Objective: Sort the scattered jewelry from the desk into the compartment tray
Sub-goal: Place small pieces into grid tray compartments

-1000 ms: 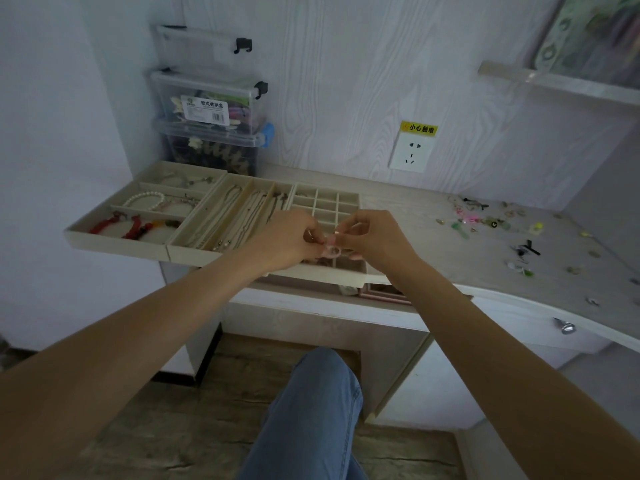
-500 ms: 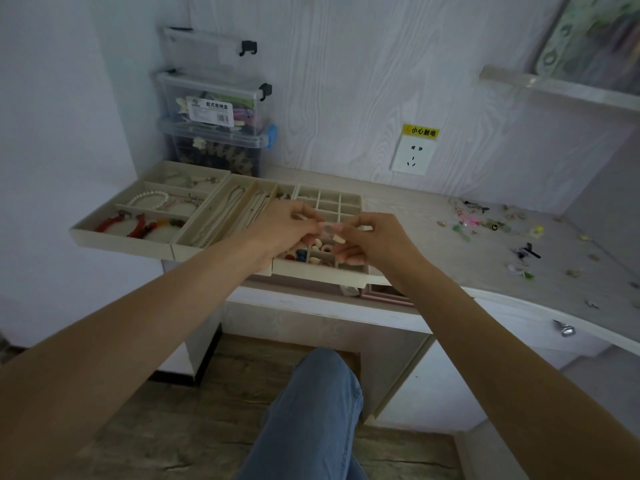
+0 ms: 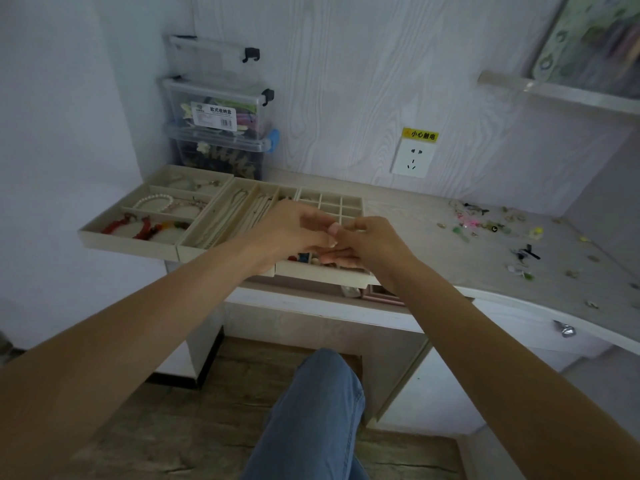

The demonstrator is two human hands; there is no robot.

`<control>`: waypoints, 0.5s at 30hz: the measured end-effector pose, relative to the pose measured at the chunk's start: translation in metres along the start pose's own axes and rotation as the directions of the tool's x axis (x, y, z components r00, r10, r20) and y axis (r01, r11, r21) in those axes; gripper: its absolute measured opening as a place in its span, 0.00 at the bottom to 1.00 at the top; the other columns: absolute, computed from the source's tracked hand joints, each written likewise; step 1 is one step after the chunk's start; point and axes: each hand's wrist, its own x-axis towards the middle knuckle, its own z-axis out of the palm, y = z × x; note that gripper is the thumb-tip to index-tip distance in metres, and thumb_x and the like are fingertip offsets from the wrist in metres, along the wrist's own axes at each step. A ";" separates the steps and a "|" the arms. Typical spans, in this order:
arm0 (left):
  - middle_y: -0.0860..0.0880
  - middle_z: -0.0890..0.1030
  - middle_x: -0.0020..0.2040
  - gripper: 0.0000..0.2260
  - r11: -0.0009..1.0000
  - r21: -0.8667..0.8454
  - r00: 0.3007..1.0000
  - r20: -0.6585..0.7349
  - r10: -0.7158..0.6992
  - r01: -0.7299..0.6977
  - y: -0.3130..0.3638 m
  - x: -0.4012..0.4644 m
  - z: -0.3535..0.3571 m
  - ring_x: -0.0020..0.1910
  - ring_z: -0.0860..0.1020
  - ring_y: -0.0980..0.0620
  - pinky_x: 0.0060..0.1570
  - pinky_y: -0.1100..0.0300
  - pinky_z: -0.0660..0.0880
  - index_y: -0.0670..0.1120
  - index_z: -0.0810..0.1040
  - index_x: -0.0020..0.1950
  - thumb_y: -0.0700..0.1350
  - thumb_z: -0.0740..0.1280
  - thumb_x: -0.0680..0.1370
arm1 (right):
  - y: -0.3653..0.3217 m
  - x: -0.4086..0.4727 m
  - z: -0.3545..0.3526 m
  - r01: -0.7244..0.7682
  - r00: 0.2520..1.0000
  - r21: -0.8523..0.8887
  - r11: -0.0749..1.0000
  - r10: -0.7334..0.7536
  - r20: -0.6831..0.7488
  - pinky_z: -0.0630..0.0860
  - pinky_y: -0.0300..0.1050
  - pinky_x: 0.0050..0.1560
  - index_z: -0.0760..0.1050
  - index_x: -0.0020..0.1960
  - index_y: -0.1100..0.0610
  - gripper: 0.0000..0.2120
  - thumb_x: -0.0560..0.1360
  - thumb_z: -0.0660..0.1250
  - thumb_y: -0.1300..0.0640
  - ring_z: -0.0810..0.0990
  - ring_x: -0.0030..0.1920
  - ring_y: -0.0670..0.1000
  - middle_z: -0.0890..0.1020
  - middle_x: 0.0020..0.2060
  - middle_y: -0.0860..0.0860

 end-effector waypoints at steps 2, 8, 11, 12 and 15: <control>0.53 0.82 0.47 0.12 0.987 0.140 0.994 -0.058 0.089 -0.080 -0.001 -0.002 0.000 0.48 0.80 0.60 0.50 0.67 0.75 0.47 0.81 0.52 0.40 0.74 0.69 | -0.002 -0.002 0.001 -0.033 0.999 0.015 0.999 0.033 0.021 0.80 0.36 0.34 0.77 0.45 0.60 0.06 0.78 0.64 0.58 0.85 0.41 0.54 0.84 0.42 0.61; 0.50 0.84 0.44 0.11 0.963 0.252 0.991 -0.068 0.117 -0.096 -0.004 0.000 -0.004 0.44 0.82 0.58 0.50 0.61 0.79 0.45 0.83 0.50 0.41 0.76 0.68 | -0.003 -0.004 -0.001 -0.046 0.998 -0.126 0.991 0.050 0.032 0.77 0.35 0.29 0.77 0.46 0.61 0.11 0.78 0.64 0.53 0.84 0.33 0.49 0.85 0.39 0.57; 0.51 0.84 0.44 0.10 0.956 0.291 0.992 -0.104 0.076 -0.043 -0.004 0.001 -0.004 0.45 0.81 0.57 0.50 0.59 0.79 0.47 0.83 0.48 0.43 0.76 0.68 | 0.000 0.001 -0.005 -0.016 0.999 -0.176 0.984 0.010 -0.032 0.76 0.35 0.29 0.78 0.46 0.61 0.09 0.77 0.66 0.55 0.82 0.33 0.48 0.84 0.39 0.56; 0.51 0.84 0.44 0.08 0.953 0.301 0.991 -0.113 0.067 -0.030 -0.005 0.001 -0.004 0.44 0.81 0.57 0.49 0.60 0.78 0.47 0.84 0.47 0.43 0.76 0.68 | 0.002 0.003 -0.006 0.004 0.999 -0.165 0.986 -0.012 -0.049 0.75 0.34 0.29 0.78 0.45 0.61 0.07 0.75 0.68 0.57 0.81 0.33 0.48 0.83 0.38 0.56; 0.52 0.84 0.41 0.06 0.959 0.280 0.992 -0.110 0.066 -0.033 -0.007 0.000 -0.003 0.43 0.81 0.57 0.50 0.59 0.77 0.48 0.85 0.44 0.43 0.76 0.68 | 0.003 0.006 -0.006 0.029 0.997 -0.213 0.977 -0.042 -0.060 0.75 0.34 0.30 0.76 0.45 0.62 0.05 0.73 0.71 0.61 0.79 0.29 0.45 0.82 0.33 0.54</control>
